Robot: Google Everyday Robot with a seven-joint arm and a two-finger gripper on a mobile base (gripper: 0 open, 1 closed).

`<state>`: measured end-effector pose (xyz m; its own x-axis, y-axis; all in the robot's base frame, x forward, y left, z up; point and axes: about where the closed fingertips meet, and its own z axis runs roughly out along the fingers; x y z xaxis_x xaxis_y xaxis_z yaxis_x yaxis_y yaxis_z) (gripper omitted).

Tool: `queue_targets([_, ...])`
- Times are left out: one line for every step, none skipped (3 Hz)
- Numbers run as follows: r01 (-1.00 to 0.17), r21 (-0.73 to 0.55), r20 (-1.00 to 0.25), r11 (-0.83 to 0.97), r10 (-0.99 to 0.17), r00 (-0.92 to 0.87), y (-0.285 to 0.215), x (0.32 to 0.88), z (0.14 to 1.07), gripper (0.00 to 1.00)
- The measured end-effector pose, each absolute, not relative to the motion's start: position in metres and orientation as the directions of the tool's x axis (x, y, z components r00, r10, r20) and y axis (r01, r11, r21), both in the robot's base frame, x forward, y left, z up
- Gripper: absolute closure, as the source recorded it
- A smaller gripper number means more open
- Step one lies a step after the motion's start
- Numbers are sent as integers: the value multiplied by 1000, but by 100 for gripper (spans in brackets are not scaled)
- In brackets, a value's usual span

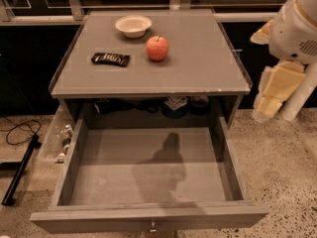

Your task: Place apple into top drawer

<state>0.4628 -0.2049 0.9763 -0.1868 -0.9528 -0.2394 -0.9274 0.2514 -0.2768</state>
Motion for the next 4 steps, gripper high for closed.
queue_targets([-928,-296,-306,226,-943,-132,-187,501,976,0])
queue_targets([-929,-293,-391,228,-915,-101,-178,535,975,0])
queue_targets([-925,-286,-446,248,-889,-101,-173,564,975,0])
queue_targets([-933,-265,-499,244,-862,-83,-142,615,972,0])
